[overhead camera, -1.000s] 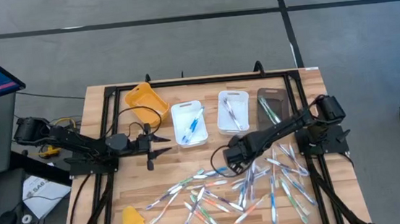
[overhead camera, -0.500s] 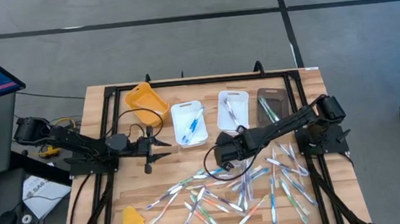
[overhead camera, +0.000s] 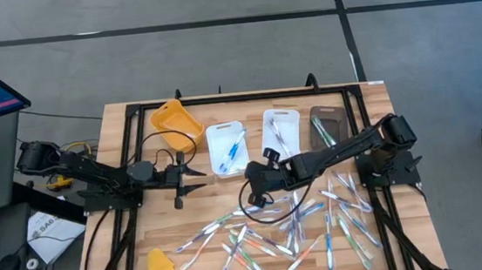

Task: Pick & Place Toothbrushes
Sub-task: Put the orange toothbrush into the orange bin

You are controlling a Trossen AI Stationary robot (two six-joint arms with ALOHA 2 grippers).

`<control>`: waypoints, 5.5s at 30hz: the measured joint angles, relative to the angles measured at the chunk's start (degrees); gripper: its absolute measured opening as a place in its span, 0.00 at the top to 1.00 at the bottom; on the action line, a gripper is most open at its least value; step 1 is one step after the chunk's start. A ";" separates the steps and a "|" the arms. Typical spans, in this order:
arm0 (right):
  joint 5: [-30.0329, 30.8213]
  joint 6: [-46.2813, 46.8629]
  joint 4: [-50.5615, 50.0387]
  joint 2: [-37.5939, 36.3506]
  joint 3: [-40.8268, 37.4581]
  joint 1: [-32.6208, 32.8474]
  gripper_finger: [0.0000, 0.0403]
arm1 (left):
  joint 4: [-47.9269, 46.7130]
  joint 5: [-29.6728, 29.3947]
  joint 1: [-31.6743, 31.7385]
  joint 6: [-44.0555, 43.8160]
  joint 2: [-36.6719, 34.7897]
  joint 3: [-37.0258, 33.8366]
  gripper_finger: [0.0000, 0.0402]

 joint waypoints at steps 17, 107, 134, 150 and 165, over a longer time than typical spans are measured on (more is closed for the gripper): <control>-3.76 -24.10 28.02 -0.06 0.00 0.50 1.00 | 6.50 5.66 0.00 -0.15 0.02 0.02 0.66; 23.05 -9.85 -1.63 -8.85 0.00 12.55 0.64 | -40.88 -11.73 0.13 3.77 -2.88 22.71 0.98; 27.38 6.02 -17.36 -8.32 -2.29 13.01 0.66 | -93.56 -29.19 29.55 37.29 6.77 56.78 0.98; 27.27 6.71 -17.07 -8.32 -2.73 12.84 0.67 | -99.79 -9.27 42.33 41.27 14.42 56.72 0.98; 27.21 6.88 -17.05 -8.32 -2.73 13.25 0.67 | -100.55 -4.79 45.84 45.74 14.38 52.23 0.94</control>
